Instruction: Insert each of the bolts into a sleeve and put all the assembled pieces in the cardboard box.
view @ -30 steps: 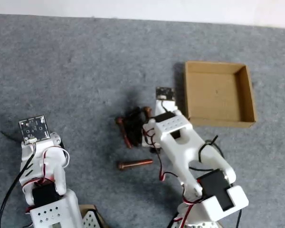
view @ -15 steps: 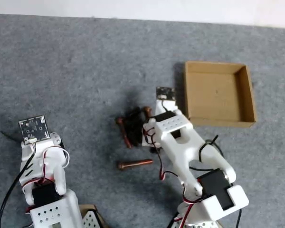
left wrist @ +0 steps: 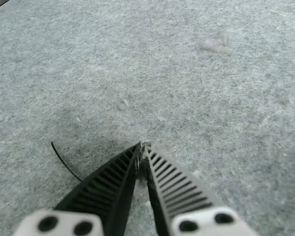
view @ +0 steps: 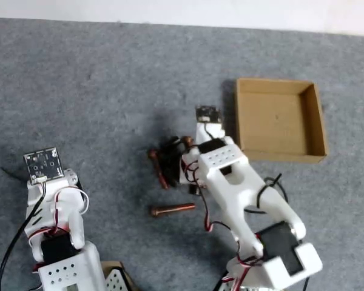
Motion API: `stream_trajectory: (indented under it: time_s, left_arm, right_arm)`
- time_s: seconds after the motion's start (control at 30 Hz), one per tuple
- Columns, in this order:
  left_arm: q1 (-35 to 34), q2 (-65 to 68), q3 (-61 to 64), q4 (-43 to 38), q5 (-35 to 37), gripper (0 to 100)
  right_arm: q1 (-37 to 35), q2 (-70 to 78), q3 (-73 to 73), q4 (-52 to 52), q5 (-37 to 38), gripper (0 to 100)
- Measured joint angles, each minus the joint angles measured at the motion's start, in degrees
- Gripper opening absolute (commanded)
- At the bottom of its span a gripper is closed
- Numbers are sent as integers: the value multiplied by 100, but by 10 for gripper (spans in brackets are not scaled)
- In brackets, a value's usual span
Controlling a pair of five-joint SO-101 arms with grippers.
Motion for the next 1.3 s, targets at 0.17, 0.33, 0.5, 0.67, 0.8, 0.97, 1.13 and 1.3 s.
stream_trajectory:
  time_s: [0.17,0.33,0.5,0.67,0.8,0.97,1.13,1.3]
  left_arm:
    - [0,0,0,0,0,24]
    - [0,0,0,0,0,24]
    - [0,0,0,0,0,24]
    - [0,0,0,0,0,24]
    - [0,0,0,0,0,24]
    - [0,0,0,0,0,24]
    - [0,0,0,0,0,24]
    - [0,0,0,0,0,24]
  right_arm:
    - [-9,-44,88,26,35,112]
    - [-9,-44,88,26,35,112]
    - [-44,-44,114,-158,35,112]
    - [-202,-53,211,-220,35,112]
    - [-202,-53,211,-237,35,112]
    - [-202,-53,211,-264,35,112]
    - [-202,220,202,-308,35,112]
    - [-202,756,9,-273,44,112]
